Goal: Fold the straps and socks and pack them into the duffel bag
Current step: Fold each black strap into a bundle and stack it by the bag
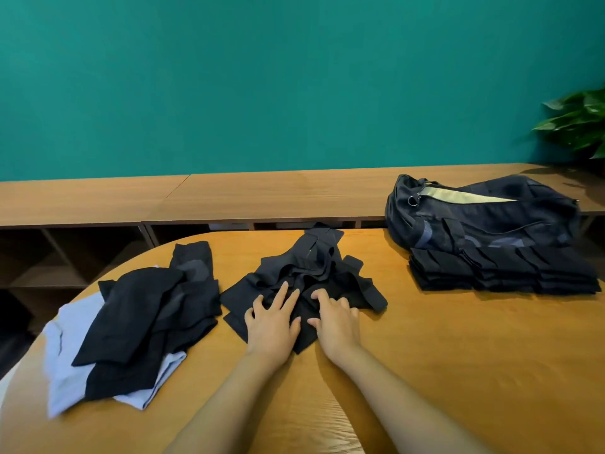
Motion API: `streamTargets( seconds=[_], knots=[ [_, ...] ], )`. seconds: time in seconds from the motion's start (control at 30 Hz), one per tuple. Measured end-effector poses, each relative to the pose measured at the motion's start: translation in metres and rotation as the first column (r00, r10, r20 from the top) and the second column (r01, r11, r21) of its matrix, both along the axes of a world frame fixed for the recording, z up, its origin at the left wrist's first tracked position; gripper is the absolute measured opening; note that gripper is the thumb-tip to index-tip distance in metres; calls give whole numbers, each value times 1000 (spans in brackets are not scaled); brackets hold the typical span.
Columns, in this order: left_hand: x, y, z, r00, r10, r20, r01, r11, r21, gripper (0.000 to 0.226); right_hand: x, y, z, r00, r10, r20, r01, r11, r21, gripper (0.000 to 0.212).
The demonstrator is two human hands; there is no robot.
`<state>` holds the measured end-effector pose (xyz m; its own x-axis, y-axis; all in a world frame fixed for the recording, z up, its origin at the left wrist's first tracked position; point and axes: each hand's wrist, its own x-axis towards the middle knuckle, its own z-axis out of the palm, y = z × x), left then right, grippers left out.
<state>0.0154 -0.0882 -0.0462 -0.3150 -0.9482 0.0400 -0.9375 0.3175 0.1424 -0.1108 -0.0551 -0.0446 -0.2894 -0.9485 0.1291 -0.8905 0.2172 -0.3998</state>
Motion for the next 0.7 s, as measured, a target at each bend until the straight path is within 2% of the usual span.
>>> streamTargets(
  seconds=[0.13,0.23,0.33,0.43,0.5,0.6,0.67,0.7],
  knots=[
    [-2,-2,-8,994,4,114,-3,1000,-5,49,-16,17,10,997,39,66,-37,999,-31,34],
    [1,-4,-12,992,0,126,-3,1000,23,47,-55,40,16,962,54,269,-85,991,103,31],
    [2,-7,-11,994,-9,105,6,999,33,47,-99,68,19,942,77,326,-154,964,218,29],
    [-3,-7,-6,998,-2,56,1,1000,22,45,-119,88,17,957,64,283,-161,928,336,30],
    [-9,-3,-3,1000,-2,-7,1,997,-76,41,-119,93,12,977,44,208,-116,929,351,29],
    [-24,4,0,988,-116,-105,87,965,-249,35,-105,94,8,1000,18,15,-20,987,159,32],
    [-39,5,2,968,-230,-97,201,949,-243,42,-94,92,5,997,55,-61,-54,998,26,44],
    [-46,3,1,959,-276,-58,257,941,-220,46,-89,91,1,990,113,-81,-111,993,30,51]
  ],
)
